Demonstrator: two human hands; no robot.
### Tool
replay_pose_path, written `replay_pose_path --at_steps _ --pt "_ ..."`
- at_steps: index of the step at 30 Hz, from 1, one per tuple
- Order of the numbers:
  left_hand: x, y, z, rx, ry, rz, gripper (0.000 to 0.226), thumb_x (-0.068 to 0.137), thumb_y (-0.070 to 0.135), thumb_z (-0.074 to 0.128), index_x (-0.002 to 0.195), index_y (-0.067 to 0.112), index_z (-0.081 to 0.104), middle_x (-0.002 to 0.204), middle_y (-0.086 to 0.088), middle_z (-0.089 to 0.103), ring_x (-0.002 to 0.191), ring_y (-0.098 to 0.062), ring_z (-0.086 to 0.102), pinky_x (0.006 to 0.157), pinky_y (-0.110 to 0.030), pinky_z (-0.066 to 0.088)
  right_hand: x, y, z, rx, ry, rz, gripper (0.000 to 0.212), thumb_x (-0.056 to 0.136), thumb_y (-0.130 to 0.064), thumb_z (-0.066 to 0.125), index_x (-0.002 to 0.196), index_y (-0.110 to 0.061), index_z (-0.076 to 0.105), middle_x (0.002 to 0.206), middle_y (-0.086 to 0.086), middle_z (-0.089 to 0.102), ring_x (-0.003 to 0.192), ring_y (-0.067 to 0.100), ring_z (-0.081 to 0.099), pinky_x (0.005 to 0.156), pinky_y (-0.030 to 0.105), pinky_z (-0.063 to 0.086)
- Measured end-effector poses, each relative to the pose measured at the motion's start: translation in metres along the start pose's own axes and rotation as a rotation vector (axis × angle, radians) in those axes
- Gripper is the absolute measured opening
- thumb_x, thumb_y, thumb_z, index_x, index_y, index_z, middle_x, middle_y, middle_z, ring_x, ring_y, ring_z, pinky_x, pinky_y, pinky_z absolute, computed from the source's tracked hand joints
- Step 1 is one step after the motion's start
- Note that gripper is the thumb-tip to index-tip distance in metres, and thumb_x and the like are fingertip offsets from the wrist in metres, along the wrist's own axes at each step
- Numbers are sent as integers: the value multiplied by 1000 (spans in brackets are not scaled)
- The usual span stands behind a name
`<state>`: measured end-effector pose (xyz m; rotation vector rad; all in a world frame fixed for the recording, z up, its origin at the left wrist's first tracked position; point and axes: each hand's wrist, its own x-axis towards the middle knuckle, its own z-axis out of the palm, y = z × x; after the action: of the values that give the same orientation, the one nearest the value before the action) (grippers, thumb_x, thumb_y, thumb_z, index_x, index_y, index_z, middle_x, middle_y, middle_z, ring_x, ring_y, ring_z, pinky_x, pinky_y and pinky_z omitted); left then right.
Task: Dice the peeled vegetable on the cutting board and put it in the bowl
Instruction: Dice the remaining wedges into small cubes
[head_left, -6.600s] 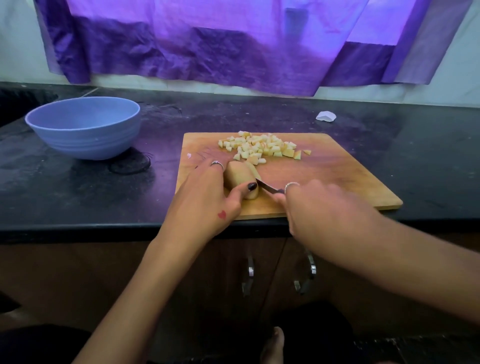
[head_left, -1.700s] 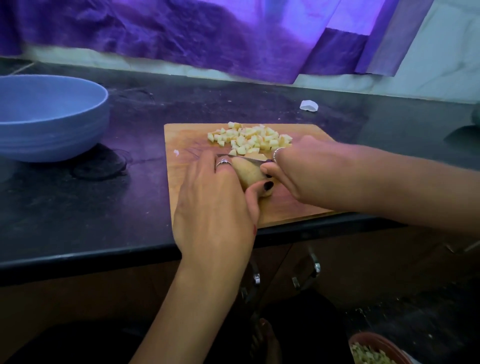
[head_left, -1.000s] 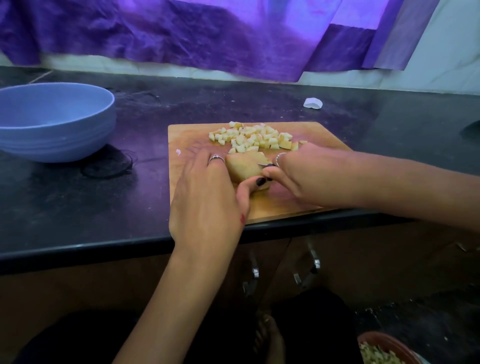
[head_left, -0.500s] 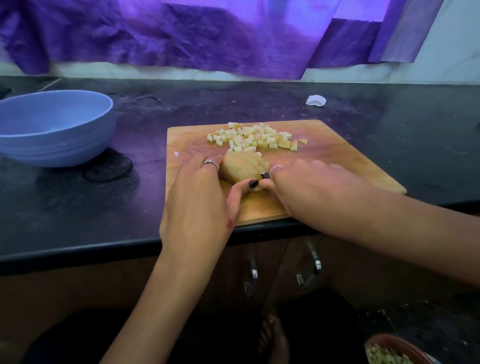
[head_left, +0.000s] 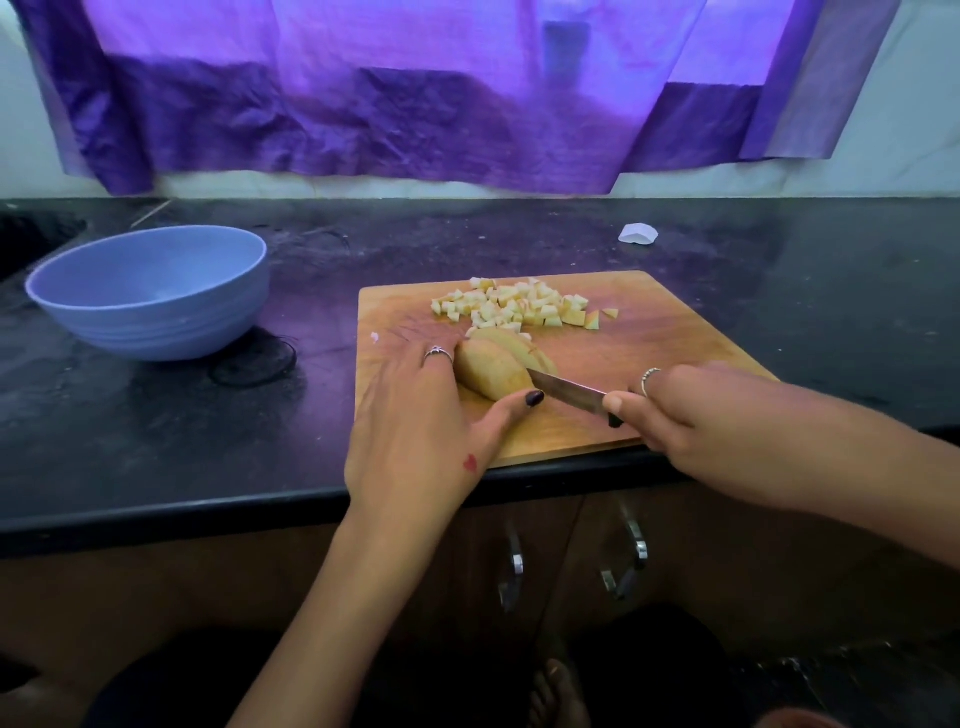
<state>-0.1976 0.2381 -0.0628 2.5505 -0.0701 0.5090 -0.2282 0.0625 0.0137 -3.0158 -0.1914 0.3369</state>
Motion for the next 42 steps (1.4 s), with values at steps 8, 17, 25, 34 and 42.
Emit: replay_pose_path --at_steps 8,17,25,34,42 --pt "10 7 -5 40 -35 70 70 74 70 55 127 23 54 123 6 58 118 -14 47 113 -35 22 -19 4 -10 67 190 16 43 98 -45 28 68 -20 47 57 1 44 52 18 42 53 32 36" --pt "36 -2 -46 291 -385 204 49 79 68 48 103 28 65 115 7 56 95 -12 46 94 -40 37 -18 -10 -7 212 219 -11 41 99 -42 28 78 -16 53 65 2 48 60 19 48 58 33 40" --pt "1 -29 -27 2 -58 103 76 62 86 38 106 28 61 98 10 63 92 -13 57 83 -36 47 1 -32 4 320 108 -32 41 102 -41 26 84 -14 52 69 1 49 60 14 46 54 27 34" --pt "-6 -29 -22 -158 -14 124 75 62 80 49 121 35 57 116 20 59 107 -8 54 97 -40 44 12 -51 4 301 29 -30 39 102 -40 29 72 -20 45 64 -1 46 54 9 43 47 24 27" --pt "-7 -32 -18 -169 2 67 88 58 84 47 125 28 57 121 10 62 113 -12 55 103 -45 40 12 -58 -2 215 31 -11 42 102 -40 30 71 -17 46 67 -1 46 57 11 43 49 25 29"
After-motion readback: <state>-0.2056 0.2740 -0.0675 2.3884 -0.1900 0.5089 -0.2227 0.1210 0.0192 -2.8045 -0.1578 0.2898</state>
